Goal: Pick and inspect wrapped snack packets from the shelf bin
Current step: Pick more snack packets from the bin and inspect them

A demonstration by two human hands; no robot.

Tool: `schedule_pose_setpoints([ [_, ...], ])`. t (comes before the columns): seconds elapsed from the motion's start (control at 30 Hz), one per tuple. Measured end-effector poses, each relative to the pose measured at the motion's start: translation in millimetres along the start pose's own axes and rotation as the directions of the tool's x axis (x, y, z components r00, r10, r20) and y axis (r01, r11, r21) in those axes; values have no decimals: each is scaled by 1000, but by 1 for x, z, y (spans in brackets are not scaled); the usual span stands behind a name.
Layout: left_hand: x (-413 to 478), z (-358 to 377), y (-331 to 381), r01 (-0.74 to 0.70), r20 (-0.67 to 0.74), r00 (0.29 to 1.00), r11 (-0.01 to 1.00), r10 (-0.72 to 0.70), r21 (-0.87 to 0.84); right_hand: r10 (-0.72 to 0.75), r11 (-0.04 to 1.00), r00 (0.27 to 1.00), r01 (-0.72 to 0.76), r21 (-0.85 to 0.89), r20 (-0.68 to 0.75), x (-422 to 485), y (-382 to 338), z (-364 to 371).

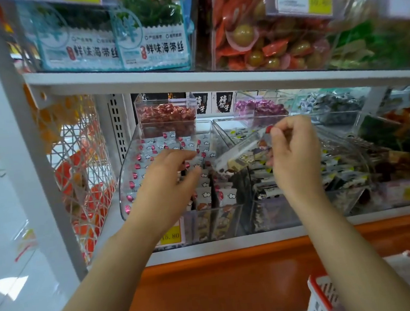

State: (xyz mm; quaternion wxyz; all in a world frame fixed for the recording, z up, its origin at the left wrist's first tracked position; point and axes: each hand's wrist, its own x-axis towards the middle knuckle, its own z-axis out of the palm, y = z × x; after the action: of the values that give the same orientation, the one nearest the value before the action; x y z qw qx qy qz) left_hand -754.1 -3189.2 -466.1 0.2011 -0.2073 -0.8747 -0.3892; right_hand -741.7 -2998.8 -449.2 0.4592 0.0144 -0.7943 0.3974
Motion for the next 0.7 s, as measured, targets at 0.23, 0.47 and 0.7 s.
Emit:
schedule_pose_setpoints([
  [0.23, -1, 0, 3, 261, 65, 963, 843, -262, -471, 455, 716, 861, -505, 483, 226, -16, -7, 4],
  [0.47, 0, -3, -2, 366, 127, 917, 673, -377, -643, 507, 351, 747, -634, 689, 430, -21, -13, 9],
  [0.7, 0, -4, 1, 380, 150, 909, 626, -388, -681, 477, 212, 726, -642, 737, 495, -20, -15, 8],
])
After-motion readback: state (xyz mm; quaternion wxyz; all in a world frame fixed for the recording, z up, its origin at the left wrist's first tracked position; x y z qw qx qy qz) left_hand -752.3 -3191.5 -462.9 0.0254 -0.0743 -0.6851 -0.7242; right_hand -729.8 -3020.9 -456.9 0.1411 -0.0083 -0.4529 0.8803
